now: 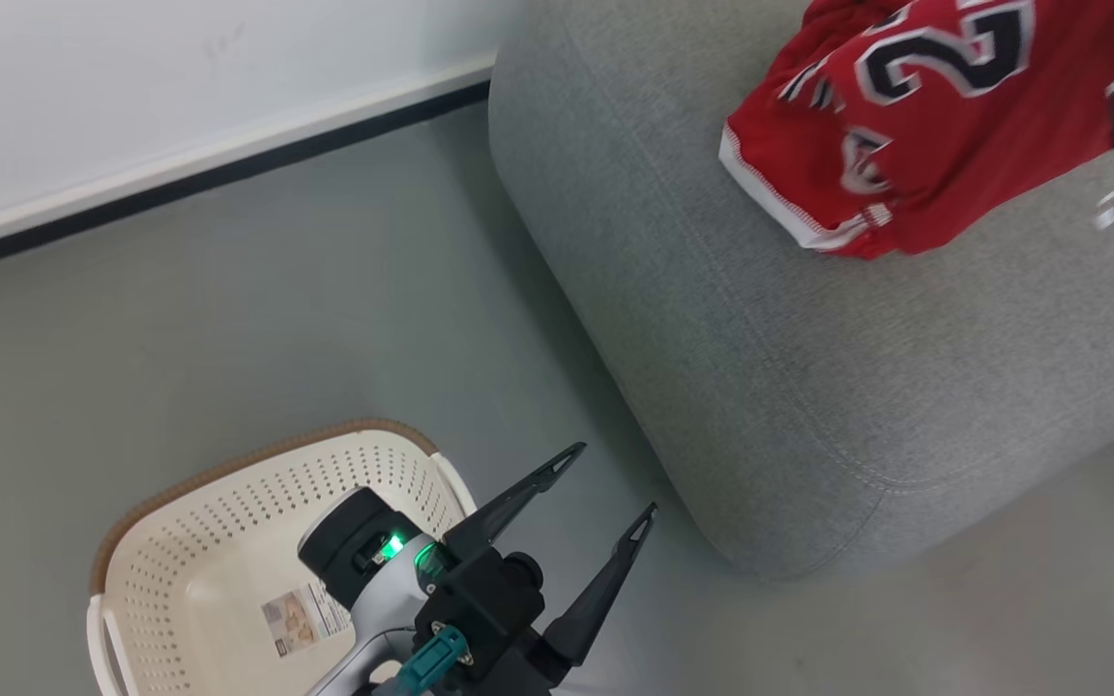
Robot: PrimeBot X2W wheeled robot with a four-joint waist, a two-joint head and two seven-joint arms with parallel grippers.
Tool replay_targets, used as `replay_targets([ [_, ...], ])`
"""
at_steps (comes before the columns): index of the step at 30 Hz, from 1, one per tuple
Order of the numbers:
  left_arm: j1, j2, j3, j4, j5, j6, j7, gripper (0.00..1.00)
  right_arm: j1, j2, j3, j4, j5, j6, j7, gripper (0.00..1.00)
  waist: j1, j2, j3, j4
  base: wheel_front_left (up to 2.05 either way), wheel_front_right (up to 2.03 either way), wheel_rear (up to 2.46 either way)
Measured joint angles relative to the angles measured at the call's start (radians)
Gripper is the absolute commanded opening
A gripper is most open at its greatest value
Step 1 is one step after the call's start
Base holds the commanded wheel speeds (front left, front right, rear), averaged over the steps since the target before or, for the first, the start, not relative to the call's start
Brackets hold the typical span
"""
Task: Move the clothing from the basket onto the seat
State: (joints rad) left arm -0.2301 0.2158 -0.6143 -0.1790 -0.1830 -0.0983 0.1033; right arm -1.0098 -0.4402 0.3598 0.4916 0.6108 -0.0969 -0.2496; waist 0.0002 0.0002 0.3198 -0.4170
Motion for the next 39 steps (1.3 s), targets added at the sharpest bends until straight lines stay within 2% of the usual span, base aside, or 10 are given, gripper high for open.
replay_targets([
  [10, -0.054, 0.012, -0.014, -0.032, 0.003, -0.009, 0.011, 1.00, -0.153, -0.116, -0.088, 0.101, -0.037, -0.016, -0.007, 0.00, 0.0000, 0.0000, 0.085, 0.054, 0.00, 0.00, 0.00],
  [14, -0.065, 0.024, -0.015, -0.045, 0.003, -0.016, 0.015, 1.00, -0.187, -0.132, -0.098, 0.127, -0.050, -0.018, -0.007, 0.00, 0.0000, -0.0001, 0.122, 0.077, 0.00, 0.00, 0.00],
  [22, -0.116, 0.049, -0.017, -0.068, 0.010, -0.017, 0.018, 1.00, -0.197, -0.126, -0.098, 0.207, -0.056, -0.019, -0.007, 0.00, 0.0001, 0.0000, 0.205, 0.115, 0.00, 0.00, 0.00],
  [28, -0.157, 0.067, -0.020, -0.069, 0.016, -0.018, 0.018, 1.00, -0.180, -0.063, -0.097, 0.269, -0.046, -0.019, -0.007, 0.00, 0.0000, 0.0001, 0.262, 0.130, 0.00, 0.00, 0.00],
  [34, -0.180, 0.069, -0.030, -0.074, 0.016, -0.025, 0.018, 1.00, -0.149, -0.056, -0.115, 0.337, -0.025, -0.019, -0.007, 0.00, -0.0001, 0.0000, 0.297, 0.138, 0.00, 0.00, 0.00],
  [39, -0.189, 0.082, -0.031, -0.063, 0.016, -0.025, 0.016, 1.00, -0.115, -0.012, -0.119, 0.398, -0.008, -0.023, -0.007, 0.00, 0.0000, 0.0000, 0.312, 0.141, 0.00, 0.00, 0.00],
])
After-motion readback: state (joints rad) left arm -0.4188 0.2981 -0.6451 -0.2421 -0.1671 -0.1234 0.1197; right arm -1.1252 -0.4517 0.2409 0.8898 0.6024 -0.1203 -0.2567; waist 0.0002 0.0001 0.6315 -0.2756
